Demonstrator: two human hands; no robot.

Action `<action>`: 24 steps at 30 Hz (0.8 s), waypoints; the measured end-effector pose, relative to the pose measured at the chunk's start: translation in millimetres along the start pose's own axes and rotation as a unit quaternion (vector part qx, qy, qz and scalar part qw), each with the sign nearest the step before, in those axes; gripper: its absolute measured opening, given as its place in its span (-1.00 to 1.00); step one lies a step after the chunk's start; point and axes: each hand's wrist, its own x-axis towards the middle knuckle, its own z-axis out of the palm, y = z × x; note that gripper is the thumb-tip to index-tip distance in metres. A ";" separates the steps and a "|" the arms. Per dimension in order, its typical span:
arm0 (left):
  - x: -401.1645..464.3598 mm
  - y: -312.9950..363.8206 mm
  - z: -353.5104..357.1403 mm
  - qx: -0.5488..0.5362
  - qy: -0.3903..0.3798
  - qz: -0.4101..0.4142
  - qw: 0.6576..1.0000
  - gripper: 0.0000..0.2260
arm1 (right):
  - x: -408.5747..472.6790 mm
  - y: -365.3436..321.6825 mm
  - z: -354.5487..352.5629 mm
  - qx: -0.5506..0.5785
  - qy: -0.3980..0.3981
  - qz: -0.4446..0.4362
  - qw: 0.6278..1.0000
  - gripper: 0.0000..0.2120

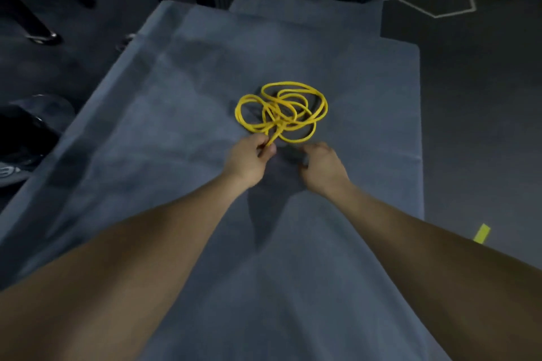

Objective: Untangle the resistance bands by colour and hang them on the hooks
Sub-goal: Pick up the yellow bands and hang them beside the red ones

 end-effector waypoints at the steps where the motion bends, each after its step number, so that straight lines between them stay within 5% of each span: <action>1: -5.6 4.5 -14.7 0.004 0.002 0.008 1.000 -0.84 | -4.4 -6.2 -7.1 0.016 0.006 0.001 1.000 -0.66; 7: -20.2 63.3 -132.0 -0.008 -0.024 0.064 0.998 -0.62 | -32.8 -83.9 -84.4 0.077 0.013 -0.024 0.997 -0.57; 14: -48.4 164.4 -271.5 -0.117 -0.017 0.075 0.990 -0.87 | -85.2 -205.5 -193.1 0.107 -0.024 -0.105 0.988 -0.56; 17: -74.3 202.7 -326.7 -0.146 0.004 0.076 0.986 -0.89 | -113.3 -249.1 -234.5 0.151 -0.041 -0.134 0.979 -0.71; 24: -141.6 253.4 -462.3 -0.056 0.105 0.042 0.992 -0.86 | -173.4 -335.2 -341.7 0.169 0.000 -0.250 0.953 -0.85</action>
